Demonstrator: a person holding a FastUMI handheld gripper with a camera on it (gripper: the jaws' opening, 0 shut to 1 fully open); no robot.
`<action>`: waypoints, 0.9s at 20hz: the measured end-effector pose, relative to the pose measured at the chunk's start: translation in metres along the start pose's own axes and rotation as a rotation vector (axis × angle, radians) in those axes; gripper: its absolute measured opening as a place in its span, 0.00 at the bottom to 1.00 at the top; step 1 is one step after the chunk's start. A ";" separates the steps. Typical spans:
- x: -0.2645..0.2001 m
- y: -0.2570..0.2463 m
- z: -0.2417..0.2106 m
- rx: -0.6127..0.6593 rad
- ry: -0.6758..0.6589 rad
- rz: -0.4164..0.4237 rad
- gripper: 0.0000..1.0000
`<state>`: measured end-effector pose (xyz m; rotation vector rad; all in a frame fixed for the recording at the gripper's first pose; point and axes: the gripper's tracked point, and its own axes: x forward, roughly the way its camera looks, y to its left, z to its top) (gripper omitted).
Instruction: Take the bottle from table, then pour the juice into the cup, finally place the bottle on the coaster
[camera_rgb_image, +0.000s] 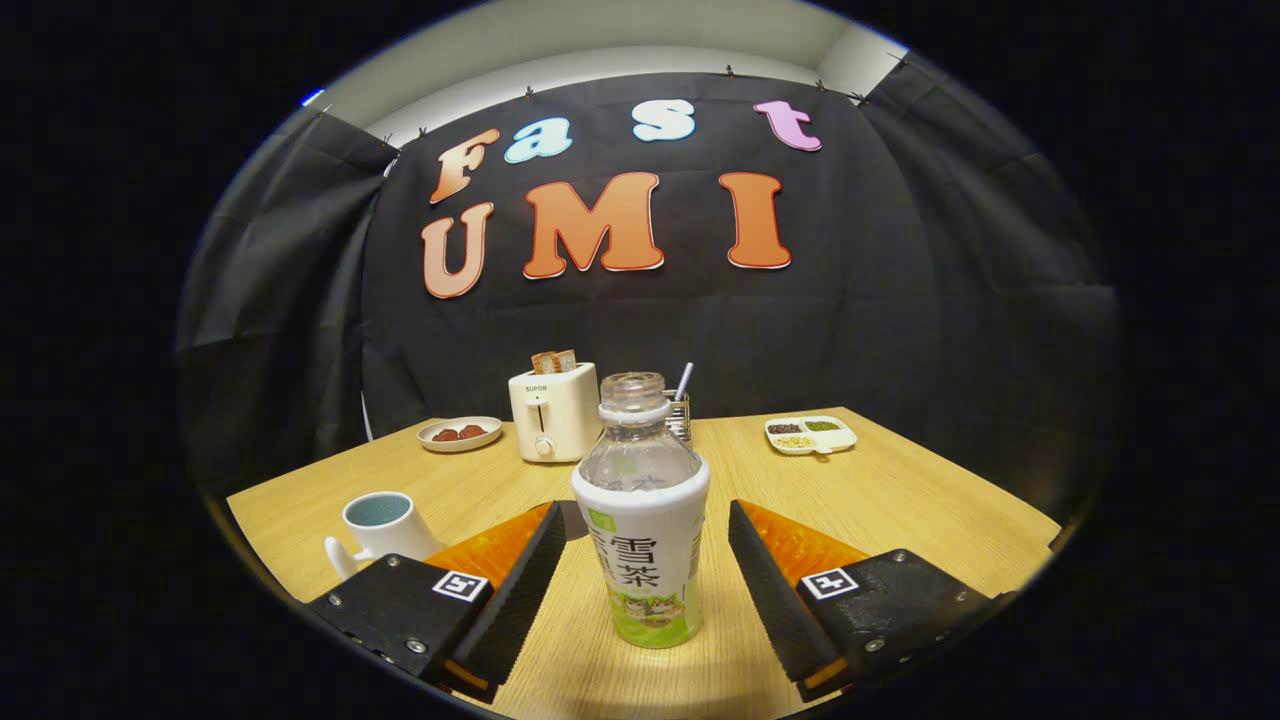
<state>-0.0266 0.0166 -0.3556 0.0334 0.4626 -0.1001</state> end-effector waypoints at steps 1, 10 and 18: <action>0.002 0.000 -0.004 -0.006 0.008 -0.003 0.97; 0.018 -0.002 -0.034 -0.006 0.112 -0.055 0.78; 0.018 -0.002 -0.036 -0.007 0.149 -0.090 0.64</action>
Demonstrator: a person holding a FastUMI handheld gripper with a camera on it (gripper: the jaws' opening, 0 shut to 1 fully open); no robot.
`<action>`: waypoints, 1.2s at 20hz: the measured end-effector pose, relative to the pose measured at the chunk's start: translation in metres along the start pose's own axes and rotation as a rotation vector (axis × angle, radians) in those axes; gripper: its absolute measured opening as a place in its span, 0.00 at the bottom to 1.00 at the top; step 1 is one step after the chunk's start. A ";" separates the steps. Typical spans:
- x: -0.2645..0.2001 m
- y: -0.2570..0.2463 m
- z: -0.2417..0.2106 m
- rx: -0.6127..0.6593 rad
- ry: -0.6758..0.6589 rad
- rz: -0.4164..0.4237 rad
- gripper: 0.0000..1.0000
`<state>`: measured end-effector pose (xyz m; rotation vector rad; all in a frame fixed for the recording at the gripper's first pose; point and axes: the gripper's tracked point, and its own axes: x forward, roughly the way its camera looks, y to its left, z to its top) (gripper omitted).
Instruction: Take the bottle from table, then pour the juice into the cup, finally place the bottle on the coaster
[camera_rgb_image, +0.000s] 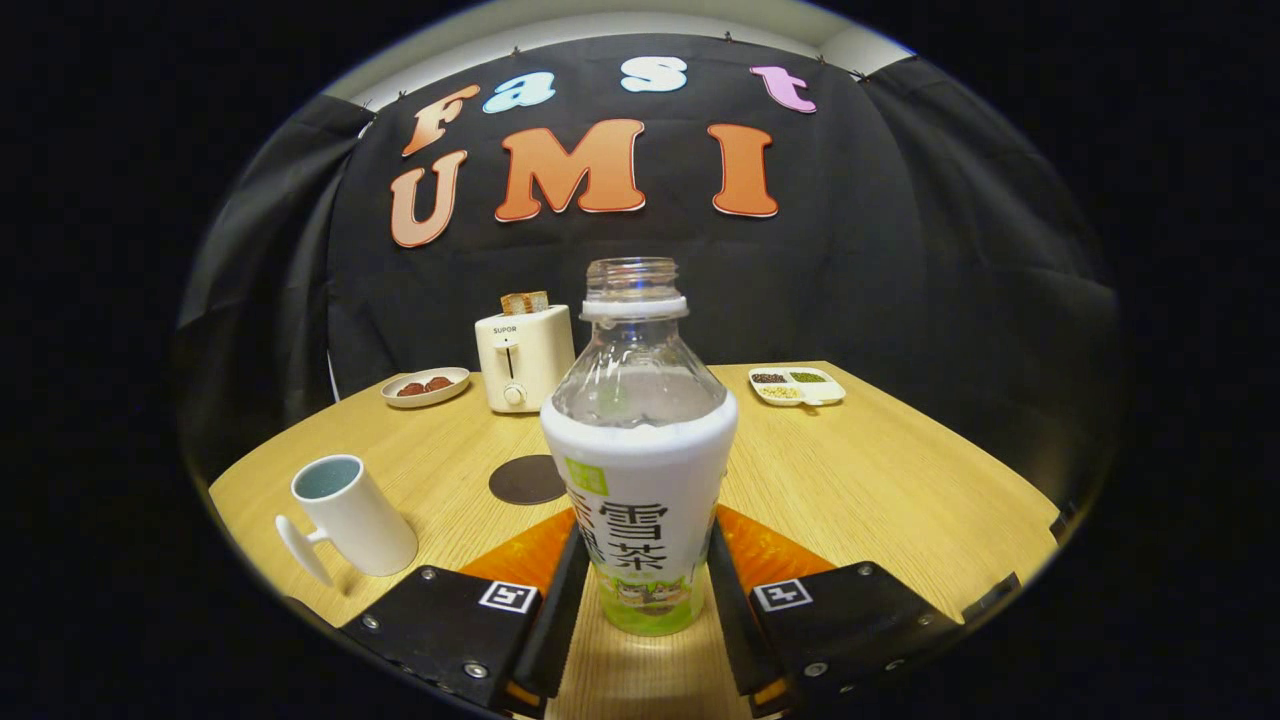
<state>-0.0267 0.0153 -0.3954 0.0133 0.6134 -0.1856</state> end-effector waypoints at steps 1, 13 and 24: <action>0.000 0.001 0.001 0.002 0.002 -0.002 0.62; -0.012 0.032 0.044 -0.189 -0.090 -0.026 0.59; -0.005 0.057 0.041 -0.562 -0.128 -0.107 0.59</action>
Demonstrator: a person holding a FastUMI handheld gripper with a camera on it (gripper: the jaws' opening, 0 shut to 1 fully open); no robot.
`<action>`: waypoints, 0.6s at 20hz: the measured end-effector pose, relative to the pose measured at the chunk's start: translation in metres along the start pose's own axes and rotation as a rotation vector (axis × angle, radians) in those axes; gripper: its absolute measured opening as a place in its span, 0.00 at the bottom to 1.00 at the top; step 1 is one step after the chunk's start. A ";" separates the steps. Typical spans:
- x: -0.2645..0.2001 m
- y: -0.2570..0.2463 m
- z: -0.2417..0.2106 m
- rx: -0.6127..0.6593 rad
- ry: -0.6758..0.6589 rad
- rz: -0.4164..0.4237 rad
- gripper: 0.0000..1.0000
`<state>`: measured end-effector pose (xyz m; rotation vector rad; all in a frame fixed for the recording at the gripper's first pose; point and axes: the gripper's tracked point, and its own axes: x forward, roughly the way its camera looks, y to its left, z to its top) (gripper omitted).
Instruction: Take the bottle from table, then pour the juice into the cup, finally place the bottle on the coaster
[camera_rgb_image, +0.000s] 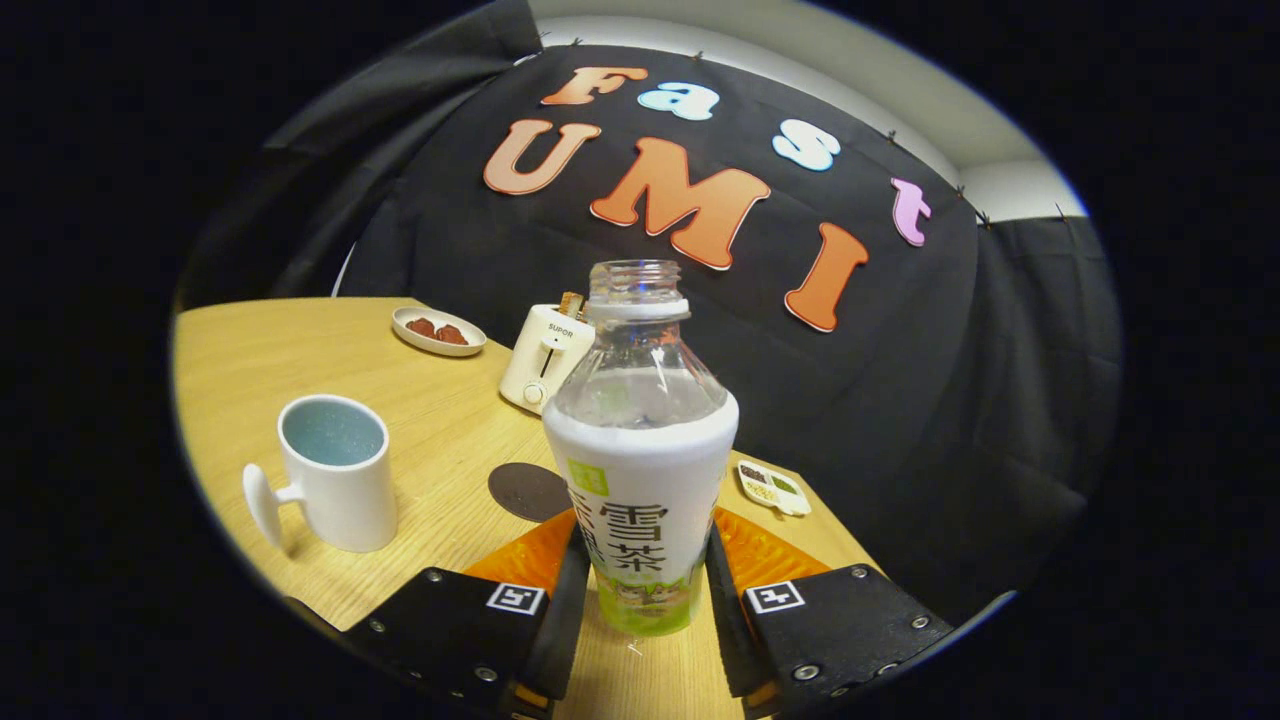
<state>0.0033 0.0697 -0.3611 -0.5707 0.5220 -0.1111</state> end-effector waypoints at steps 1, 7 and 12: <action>-0.002 0.001 0.002 -0.055 -0.009 -0.014 0.59; -0.003 0.017 0.014 -0.322 -0.096 -0.064 0.59; -0.007 0.024 0.022 -0.512 -0.154 -0.109 0.59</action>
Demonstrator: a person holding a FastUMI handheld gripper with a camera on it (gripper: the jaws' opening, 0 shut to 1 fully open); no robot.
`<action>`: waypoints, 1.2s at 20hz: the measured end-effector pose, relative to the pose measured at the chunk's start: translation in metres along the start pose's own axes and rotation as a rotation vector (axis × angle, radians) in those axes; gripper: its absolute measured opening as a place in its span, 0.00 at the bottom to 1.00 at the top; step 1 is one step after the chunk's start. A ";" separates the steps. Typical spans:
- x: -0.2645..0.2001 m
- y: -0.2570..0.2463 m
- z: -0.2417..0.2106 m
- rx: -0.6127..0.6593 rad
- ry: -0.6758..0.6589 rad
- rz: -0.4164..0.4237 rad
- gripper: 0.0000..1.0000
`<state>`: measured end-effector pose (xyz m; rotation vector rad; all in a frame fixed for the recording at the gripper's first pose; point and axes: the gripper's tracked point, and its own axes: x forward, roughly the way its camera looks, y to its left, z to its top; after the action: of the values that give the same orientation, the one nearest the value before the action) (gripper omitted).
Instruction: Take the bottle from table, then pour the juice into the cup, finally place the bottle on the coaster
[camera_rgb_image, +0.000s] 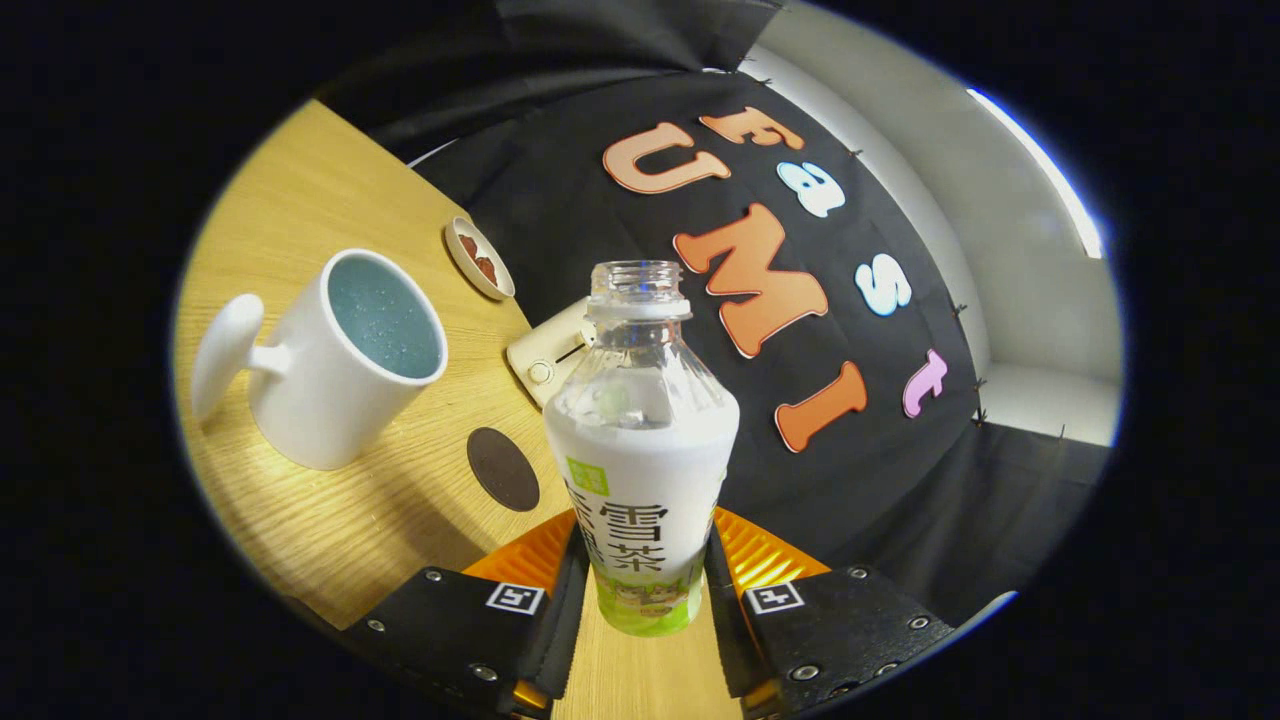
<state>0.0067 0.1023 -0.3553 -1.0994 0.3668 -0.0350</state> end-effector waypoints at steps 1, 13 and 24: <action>0.000 0.000 0.002 -0.025 -0.010 -0.003 0.59; 0.009 -0.005 0.026 -0.398 -0.116 -0.046 0.58; 0.017 0.001 0.028 -0.561 -0.158 -0.067 0.58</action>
<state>0.0307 0.1238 -0.3498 -1.6573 0.1983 0.1011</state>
